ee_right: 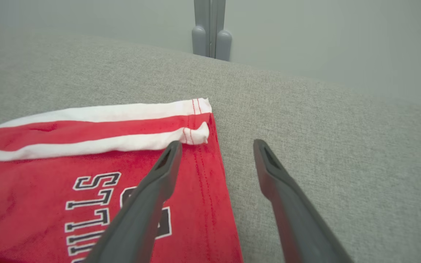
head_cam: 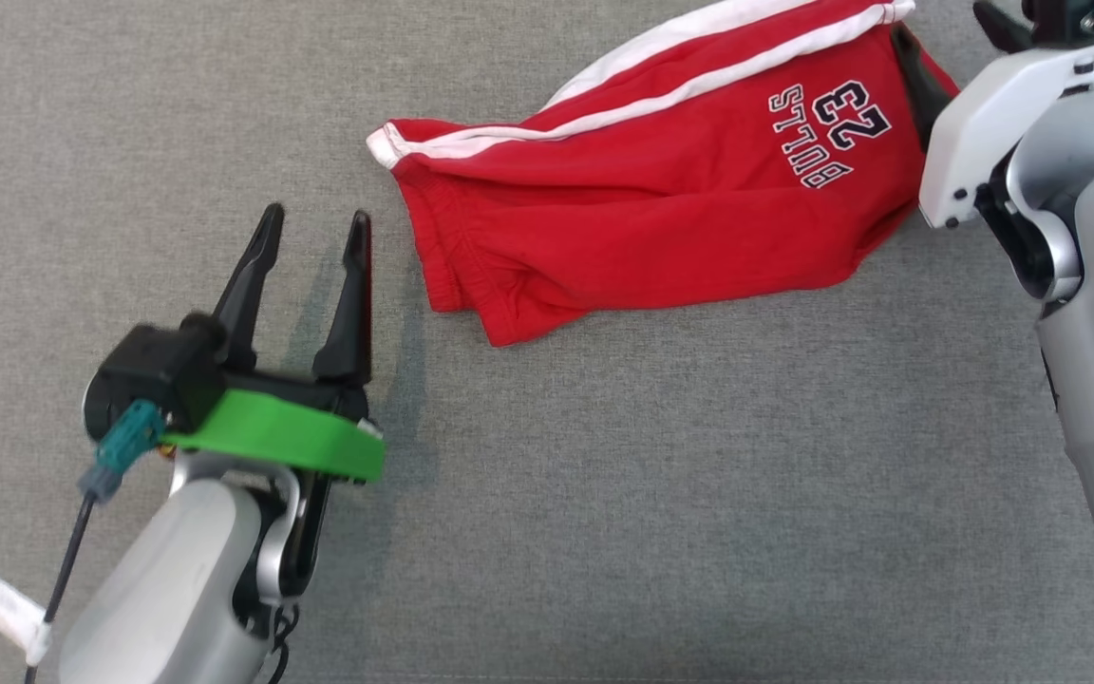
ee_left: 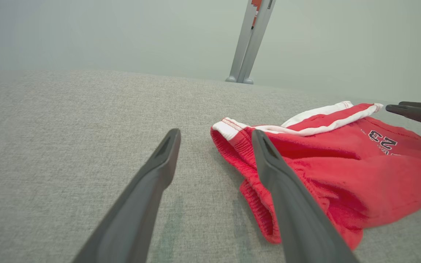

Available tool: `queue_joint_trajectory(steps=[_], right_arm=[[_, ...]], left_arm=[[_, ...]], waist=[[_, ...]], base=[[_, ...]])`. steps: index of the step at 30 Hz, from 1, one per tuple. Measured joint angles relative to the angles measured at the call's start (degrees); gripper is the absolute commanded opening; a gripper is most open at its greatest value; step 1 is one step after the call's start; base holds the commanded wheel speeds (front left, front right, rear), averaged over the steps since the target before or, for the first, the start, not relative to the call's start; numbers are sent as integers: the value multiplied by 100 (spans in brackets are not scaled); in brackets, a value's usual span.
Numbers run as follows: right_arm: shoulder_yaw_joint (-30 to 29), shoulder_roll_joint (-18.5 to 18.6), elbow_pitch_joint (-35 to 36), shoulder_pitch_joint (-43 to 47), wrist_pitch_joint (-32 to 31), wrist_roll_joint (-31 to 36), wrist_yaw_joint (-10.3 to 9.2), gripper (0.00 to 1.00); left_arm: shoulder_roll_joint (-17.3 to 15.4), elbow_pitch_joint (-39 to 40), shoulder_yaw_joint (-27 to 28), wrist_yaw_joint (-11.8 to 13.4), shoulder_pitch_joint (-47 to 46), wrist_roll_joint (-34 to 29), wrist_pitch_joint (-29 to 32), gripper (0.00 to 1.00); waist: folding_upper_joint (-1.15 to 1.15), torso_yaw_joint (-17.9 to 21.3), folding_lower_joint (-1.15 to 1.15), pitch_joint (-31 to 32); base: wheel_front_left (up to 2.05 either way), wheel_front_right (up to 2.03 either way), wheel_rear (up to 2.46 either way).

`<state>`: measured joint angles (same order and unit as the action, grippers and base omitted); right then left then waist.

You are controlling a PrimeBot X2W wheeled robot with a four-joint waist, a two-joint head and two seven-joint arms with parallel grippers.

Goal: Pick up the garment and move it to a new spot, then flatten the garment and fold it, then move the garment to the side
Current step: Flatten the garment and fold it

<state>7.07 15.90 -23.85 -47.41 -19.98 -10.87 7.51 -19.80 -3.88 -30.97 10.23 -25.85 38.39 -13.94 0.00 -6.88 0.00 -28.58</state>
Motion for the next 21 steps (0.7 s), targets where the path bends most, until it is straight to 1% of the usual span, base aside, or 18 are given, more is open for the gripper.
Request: queue_joint_trajectory(steps=[3, 5, 8, 11, 12, 13, 14, 18, 21], right_arm=[[51, 111, 105, 160, -521, -30, 0, 100], [38, 151, 115, 179, -750, -9, 1, 100], [-21, 123, -13, 180, -1036, 34, 1, 100], [-83, 53, -189, 108, -1167, 154, -2, 100], [-101, 12, -236, 88, -1180, 155, -5, 72], [-141, -29, -283, 61, -1174, 147, -5, 16], [-205, -93, -337, 36, -1147, 104, -7, 0], [-252, -253, -466, 50, -1001, -100, -13, 0], [-289, -247, -536, 97, -862, -244, -12, 0]], left_arm=[[-62, 93, 141, 94, 344, -280, -83, 100], [-59, 138, 230, 94, 506, -474, -87, 100], [131, 178, 535, 63, 722, -733, -103, 100], [411, 58, 771, -135, 951, -832, -103, 100], [486, 8, 859, -202, 1010, -883, -103, 100], [587, -66, 955, -280, 1057, -892, -103, 100], [688, -143, 1037, -363, 1112, -947, -103, 100], [988, -390, 1354, -675, 1251, -1102, -104, 100], [1143, -520, 1584, -851, 1340, -1270, -108, 100]], waist=[[0, -47, 0, 43], [0, -101, 0, 40], [0, -203, 0, -17], [0, -304, 0, -64], [0, -332, 0, -73], [0, -366, 0, -79], [0, -397, 0, -82], [0, -459, 0, -20], [0, -454, 0, 69]], base=[[0, 0, 0], [0, 0, 0], [0, 0, 0], [0, 0, 0], [0, 0, 0], [0, 0, 0], [0, 0, 0], [0, 0, 0], [0, 0, 0]])
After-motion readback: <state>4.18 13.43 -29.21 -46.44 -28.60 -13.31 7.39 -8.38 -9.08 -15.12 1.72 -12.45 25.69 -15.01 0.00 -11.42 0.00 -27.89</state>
